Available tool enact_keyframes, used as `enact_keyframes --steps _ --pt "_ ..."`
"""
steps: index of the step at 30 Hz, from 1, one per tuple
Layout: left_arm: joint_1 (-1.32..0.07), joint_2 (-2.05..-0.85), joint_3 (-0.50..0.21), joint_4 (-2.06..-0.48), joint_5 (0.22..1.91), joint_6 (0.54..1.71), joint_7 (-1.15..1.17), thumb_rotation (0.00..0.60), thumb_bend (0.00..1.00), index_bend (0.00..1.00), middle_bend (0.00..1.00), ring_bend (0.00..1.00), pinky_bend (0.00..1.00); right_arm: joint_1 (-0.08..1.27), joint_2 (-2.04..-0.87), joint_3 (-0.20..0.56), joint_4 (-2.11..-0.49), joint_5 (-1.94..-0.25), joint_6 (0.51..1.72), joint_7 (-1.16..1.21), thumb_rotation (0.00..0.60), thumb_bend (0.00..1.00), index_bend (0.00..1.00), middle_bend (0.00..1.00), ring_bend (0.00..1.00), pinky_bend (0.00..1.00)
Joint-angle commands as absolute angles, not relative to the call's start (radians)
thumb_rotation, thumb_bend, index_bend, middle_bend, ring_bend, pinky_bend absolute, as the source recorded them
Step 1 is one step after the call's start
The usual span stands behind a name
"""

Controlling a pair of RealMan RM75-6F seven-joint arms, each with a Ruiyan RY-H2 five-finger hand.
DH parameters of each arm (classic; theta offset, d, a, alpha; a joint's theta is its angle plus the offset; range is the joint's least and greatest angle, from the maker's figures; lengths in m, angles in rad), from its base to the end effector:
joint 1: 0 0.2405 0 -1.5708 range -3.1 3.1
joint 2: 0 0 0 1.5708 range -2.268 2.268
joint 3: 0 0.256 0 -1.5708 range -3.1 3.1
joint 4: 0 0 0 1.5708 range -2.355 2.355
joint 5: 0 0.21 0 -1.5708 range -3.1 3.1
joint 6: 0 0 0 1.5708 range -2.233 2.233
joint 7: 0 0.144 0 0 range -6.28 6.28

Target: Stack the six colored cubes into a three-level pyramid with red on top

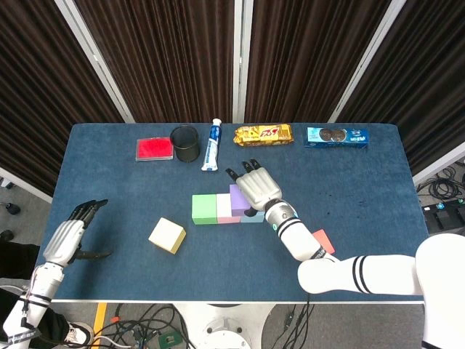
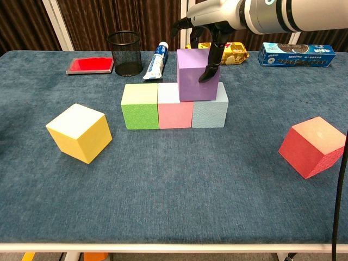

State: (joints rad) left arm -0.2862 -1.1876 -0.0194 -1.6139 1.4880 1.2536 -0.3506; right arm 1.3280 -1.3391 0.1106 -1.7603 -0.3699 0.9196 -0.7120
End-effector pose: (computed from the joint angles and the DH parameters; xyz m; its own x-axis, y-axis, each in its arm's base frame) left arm -0.2787 0.2293 0.1022 0.0254 0.2495 0.9681 0.9942 -0.1077 0.0016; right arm -0.0148 -0.3743 0.0131 0.6528 -0.3134 0.6896 -0.7373 -0.4718 0.4835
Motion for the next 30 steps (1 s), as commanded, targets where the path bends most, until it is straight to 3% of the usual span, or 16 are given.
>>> enact_keyframes --steps 1,30 --pt "-0.285 -1.187 -0.02 -1.612 1.487 1.254 -0.354 0.6 0.09 0.08 0.11 0.0 0.05 1.33 -1.342 0.112 -1.758 -0.366 0.92 -0.714 0.6 0.13 0.0 0.53 0.05 0.0" --pt "-0.279 -1.19 -0.018 -1.598 1.489 1.256 -0.369 0.6 0.09 0.08 0.11 0.0 0.05 1.342 -1.374 0.107 -1.729 -0.333 0.911 -0.732 0.6 0.12 0.0 0.52 0.07 0.0"
